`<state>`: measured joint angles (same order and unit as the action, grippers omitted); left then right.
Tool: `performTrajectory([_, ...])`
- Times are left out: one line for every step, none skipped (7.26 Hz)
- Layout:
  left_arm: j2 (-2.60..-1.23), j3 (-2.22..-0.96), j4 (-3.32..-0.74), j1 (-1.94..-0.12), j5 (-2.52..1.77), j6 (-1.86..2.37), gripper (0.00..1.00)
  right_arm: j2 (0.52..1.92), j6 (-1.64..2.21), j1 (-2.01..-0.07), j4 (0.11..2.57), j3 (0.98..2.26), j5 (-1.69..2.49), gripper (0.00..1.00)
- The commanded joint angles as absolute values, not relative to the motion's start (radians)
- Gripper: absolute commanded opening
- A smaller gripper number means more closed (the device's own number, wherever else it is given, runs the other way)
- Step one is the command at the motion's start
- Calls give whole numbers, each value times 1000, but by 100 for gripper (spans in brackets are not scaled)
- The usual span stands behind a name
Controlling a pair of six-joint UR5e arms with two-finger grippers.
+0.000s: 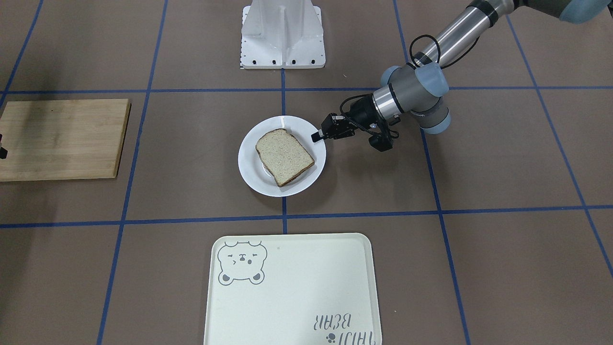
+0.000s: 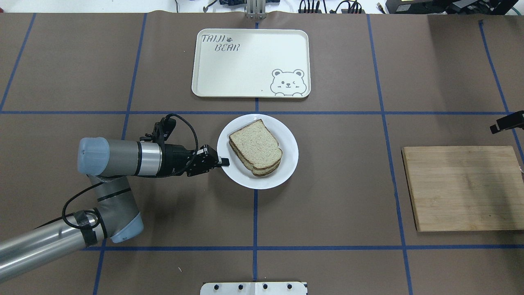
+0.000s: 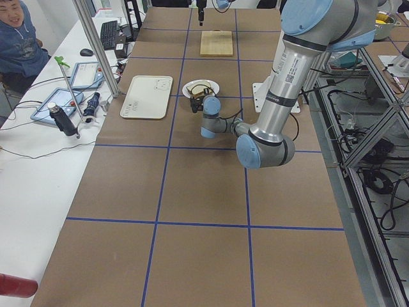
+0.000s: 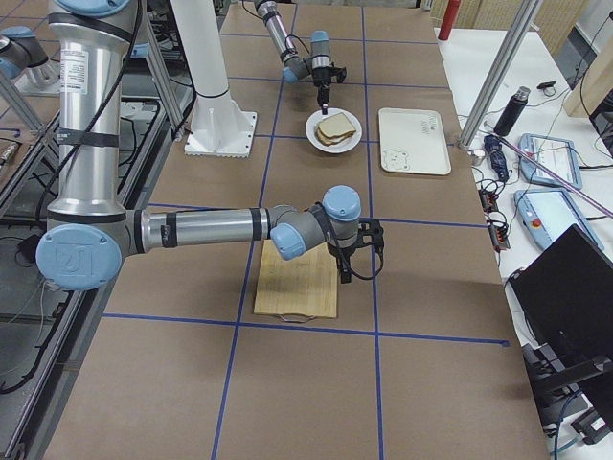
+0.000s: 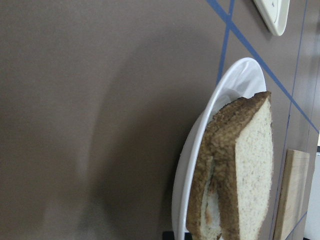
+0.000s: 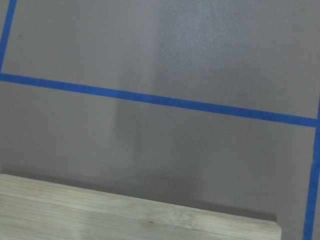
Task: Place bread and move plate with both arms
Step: 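Lift the plate with the left gripper and carry it onto the bear tray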
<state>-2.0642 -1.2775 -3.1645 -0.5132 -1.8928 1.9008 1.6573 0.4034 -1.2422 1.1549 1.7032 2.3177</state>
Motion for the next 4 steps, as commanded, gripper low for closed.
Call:
performTrajectory([-2115,-1278,-3169,-515,-1766,2015,0,1658,403,-1255,1154,1704,2321,100])
performTrajectory([-2131,-1272,-3168,-526,-1705,2052,0,1658,403,-1256,1154,1713,2322,100])
performTrajectory([-2152,-1237,-3162,-543,-1637,2101,0,1661,403,-1256,1154,1718,2321,100])
performTrajectory([-2183,-1167,-3160,-561,-1600,2126,0,1661,403,-1259,1154,1718,2319,100])
